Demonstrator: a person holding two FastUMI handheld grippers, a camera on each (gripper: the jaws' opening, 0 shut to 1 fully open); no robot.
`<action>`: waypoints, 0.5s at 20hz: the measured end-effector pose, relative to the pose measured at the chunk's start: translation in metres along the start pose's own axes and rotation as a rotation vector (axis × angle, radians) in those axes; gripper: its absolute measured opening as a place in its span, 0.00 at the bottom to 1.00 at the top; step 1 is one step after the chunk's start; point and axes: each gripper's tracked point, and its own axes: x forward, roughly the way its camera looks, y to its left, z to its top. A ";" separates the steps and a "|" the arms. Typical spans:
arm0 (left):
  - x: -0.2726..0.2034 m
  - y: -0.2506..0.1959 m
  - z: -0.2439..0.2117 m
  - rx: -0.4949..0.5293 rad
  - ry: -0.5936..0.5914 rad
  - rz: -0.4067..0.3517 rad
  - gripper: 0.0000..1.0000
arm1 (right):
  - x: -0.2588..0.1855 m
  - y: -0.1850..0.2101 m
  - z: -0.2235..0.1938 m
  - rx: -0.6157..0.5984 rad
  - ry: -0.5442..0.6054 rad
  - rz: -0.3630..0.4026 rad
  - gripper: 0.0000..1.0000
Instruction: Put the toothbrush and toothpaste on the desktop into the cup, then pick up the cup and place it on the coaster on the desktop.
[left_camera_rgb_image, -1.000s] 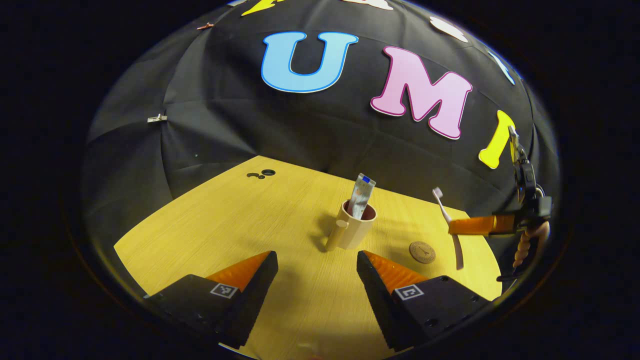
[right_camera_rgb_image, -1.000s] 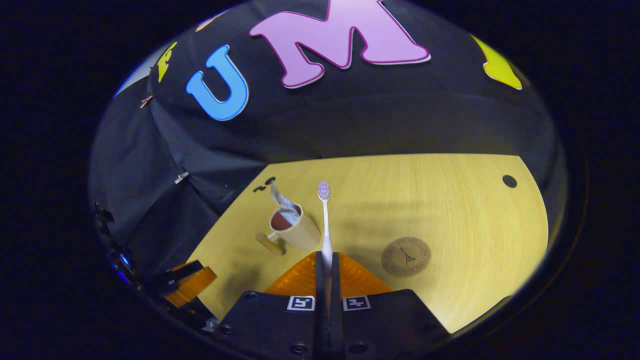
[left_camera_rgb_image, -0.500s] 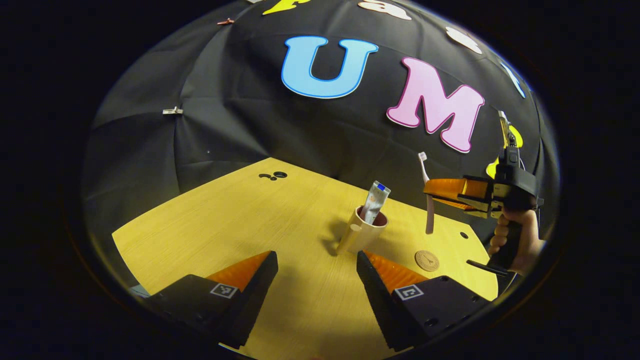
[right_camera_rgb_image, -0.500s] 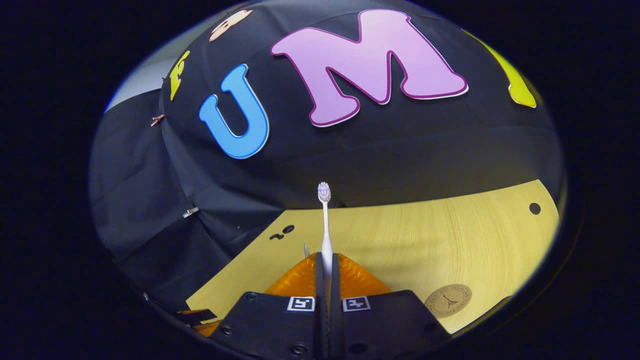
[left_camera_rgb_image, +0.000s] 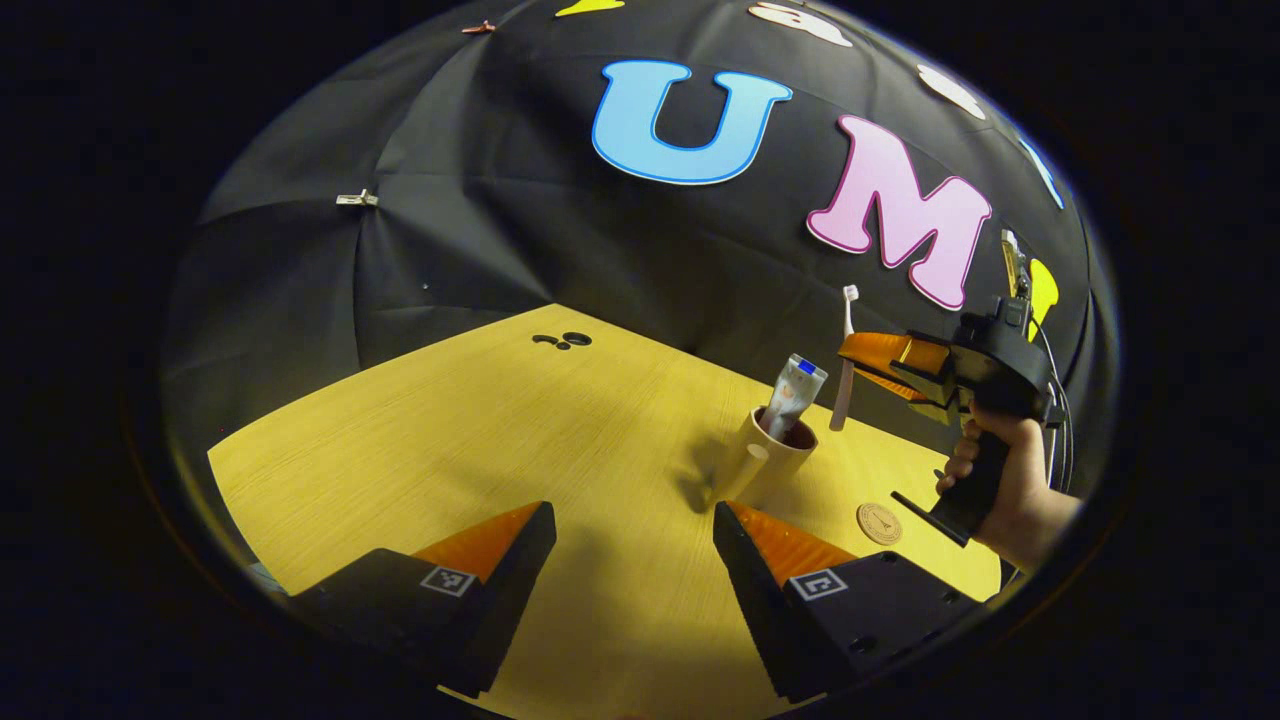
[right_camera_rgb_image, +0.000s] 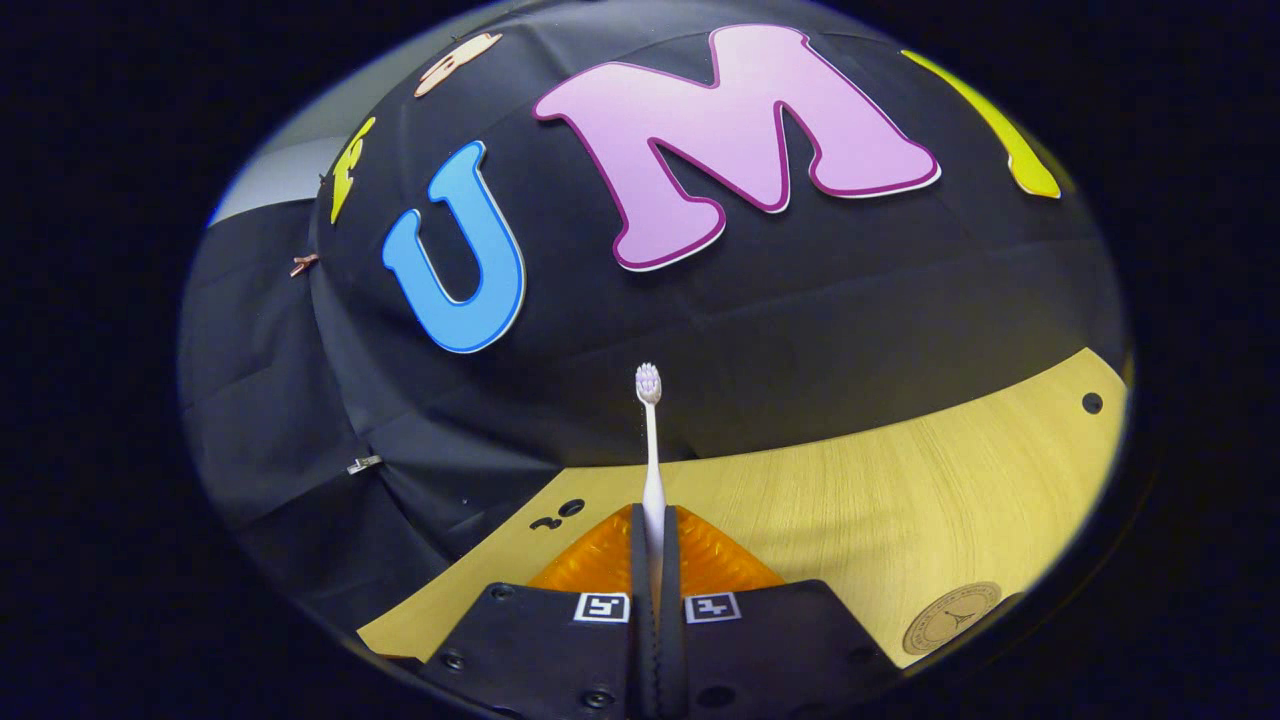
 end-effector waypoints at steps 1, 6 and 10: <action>0.003 0.002 0.002 -0.003 -0.004 -0.003 0.98 | 0.003 -0.002 -0.002 -0.001 -0.013 -0.008 0.06; 0.014 0.010 -0.002 -0.012 -0.019 -0.010 0.98 | 0.011 -0.013 -0.021 -0.003 -0.059 -0.034 0.05; 0.021 0.009 -0.012 -0.013 -0.005 -0.005 0.98 | 0.013 -0.015 -0.038 -0.008 -0.090 -0.042 0.05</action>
